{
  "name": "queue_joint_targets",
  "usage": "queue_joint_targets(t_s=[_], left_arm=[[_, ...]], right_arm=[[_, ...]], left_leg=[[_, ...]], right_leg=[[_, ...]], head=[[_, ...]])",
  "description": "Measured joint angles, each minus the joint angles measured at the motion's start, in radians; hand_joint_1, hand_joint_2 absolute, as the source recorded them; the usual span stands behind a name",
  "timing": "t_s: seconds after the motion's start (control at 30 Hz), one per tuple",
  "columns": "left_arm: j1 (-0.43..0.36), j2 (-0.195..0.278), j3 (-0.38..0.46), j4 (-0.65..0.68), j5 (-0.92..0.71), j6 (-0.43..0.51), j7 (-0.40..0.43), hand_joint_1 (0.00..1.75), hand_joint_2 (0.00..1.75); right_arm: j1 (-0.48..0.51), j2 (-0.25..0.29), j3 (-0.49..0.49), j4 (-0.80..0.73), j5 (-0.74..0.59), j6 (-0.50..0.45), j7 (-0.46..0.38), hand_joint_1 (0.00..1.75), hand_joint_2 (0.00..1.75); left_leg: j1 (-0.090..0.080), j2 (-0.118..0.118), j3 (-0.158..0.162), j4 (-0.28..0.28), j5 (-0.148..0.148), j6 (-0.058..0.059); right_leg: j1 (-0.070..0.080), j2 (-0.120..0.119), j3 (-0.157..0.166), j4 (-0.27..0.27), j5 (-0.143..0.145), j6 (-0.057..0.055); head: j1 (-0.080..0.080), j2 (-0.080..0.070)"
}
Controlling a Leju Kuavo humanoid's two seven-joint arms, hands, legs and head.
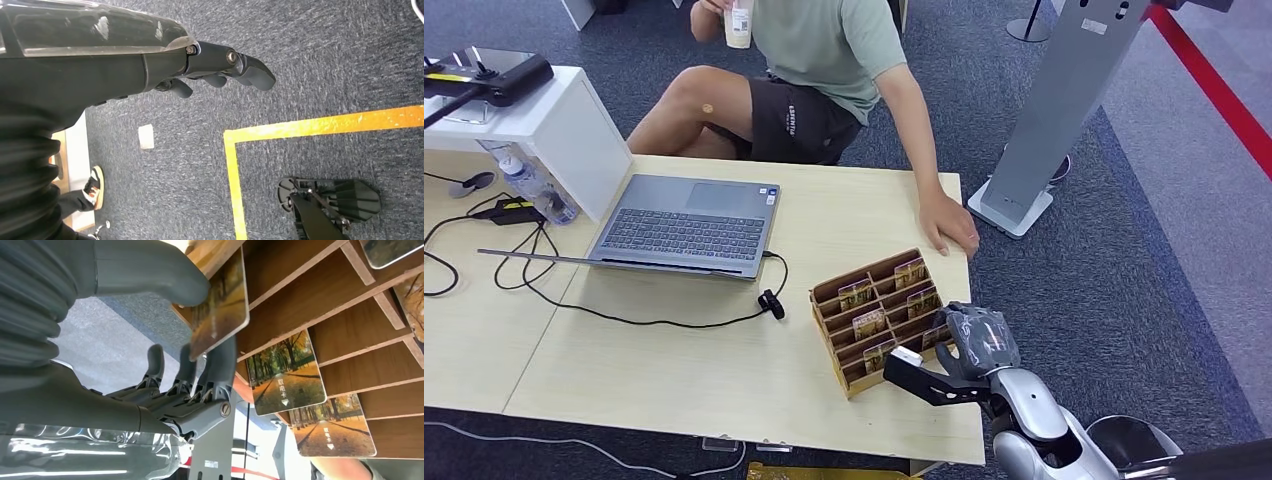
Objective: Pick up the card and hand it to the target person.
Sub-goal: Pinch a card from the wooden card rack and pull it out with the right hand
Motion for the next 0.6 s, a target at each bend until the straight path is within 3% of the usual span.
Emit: queue_joint_targets(t_s=[0.4,0.6], left_arm=[[0.0,0.0,0.0,0.0,0.0,0.0,0.005,0.0,1.75],[0.0,0.0,0.0,0.0,0.0,0.0,0.006,0.0,1.75]], right_arm=[[0.0,0.0,-0.001,0.0,0.0,0.001,0.0,1.3,1.75],[-0.001,0.001,-0.001,0.0,0.0,0.001,0.0,1.35,1.75]], left_leg=[[0.0,0.0,0.0,0.0,0.0,0.0],[0.0,0.0,0.0,0.0,0.0,0.0]], right_leg=[[0.0,0.0,0.0,0.0,0.0,0.0],[0.0,0.0,0.0,0.0,0.0,0.0]], head=[[0.0,0.0],[0.0,0.0]])
